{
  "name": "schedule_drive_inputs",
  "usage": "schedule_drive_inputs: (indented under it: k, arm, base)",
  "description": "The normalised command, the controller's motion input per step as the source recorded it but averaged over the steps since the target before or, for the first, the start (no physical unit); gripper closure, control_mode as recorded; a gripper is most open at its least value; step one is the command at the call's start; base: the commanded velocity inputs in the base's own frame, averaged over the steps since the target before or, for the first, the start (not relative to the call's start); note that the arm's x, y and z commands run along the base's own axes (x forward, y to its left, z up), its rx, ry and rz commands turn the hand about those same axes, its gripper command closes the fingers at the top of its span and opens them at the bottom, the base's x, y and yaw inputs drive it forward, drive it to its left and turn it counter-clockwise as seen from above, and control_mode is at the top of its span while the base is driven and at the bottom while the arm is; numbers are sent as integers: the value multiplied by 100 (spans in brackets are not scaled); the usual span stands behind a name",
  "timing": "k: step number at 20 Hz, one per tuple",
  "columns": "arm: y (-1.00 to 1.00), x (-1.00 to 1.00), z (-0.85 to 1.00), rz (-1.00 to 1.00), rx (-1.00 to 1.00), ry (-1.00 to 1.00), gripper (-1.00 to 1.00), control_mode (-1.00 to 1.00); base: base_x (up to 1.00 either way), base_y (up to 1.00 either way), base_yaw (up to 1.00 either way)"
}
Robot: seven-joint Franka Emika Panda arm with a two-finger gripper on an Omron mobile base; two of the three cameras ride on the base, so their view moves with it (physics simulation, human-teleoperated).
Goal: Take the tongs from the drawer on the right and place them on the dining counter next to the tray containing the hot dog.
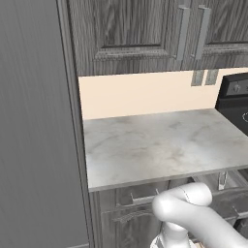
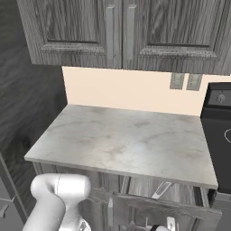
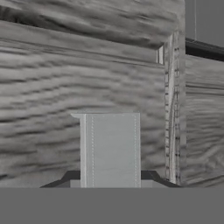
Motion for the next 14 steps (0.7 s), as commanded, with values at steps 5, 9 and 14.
schedule_drive_inputs:
  k: [5,9,14]
  arm:
    - [-11,-33,0,7,0,0,100,-100]
    - [-1,-11,0,4,0,-2,100,-100]
    - [0,-3,0,2,0,0,100,-100]
  base:
    - [0,0,0]
    - [0,0,0]
    - [0,0,0]
